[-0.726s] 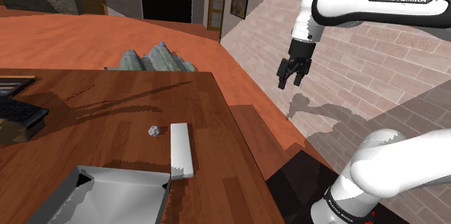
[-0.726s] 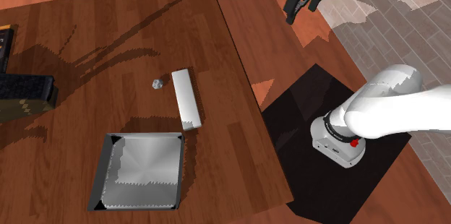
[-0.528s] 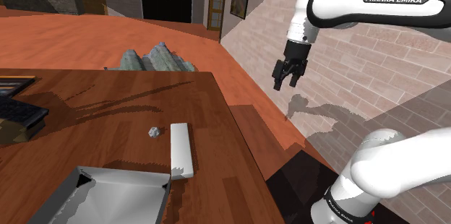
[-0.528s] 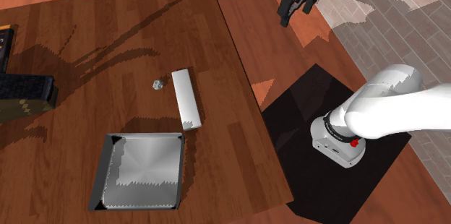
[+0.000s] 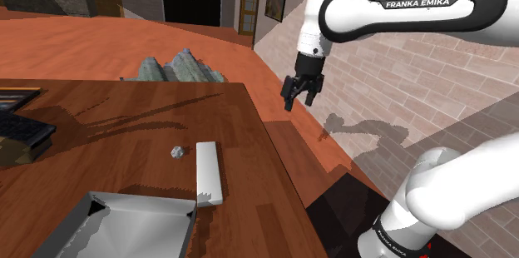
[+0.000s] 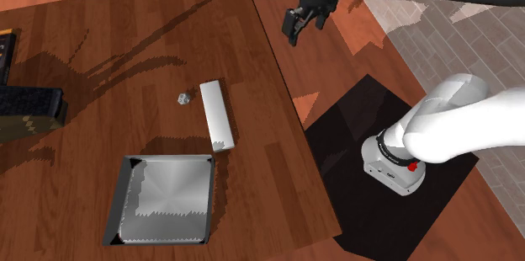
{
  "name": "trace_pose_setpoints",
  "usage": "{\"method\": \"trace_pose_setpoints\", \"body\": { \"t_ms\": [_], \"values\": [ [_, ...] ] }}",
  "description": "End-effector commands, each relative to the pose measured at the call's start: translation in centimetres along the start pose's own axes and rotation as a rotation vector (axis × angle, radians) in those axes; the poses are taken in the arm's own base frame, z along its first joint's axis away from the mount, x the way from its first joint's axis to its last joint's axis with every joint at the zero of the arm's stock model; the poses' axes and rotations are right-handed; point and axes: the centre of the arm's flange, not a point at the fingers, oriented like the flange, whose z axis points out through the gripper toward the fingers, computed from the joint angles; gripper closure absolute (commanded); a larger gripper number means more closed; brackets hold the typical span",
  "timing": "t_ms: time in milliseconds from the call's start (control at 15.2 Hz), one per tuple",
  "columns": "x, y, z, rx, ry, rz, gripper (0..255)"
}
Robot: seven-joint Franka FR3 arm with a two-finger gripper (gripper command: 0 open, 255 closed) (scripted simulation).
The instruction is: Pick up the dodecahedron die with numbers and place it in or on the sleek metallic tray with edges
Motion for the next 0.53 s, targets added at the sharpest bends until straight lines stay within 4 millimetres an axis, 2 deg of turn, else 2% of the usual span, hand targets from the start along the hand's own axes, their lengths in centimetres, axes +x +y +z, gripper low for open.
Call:
{"method": "trace_pose_setpoints", "body": {
  "t_ms": [0,462],
  "values": [
    [1.0,-2.7,0.7,-0.002,0.003,-0.007,0],
    [4.2,-11.2,3.1,-0.013,0.011,-0.033,0]
  ]
}}
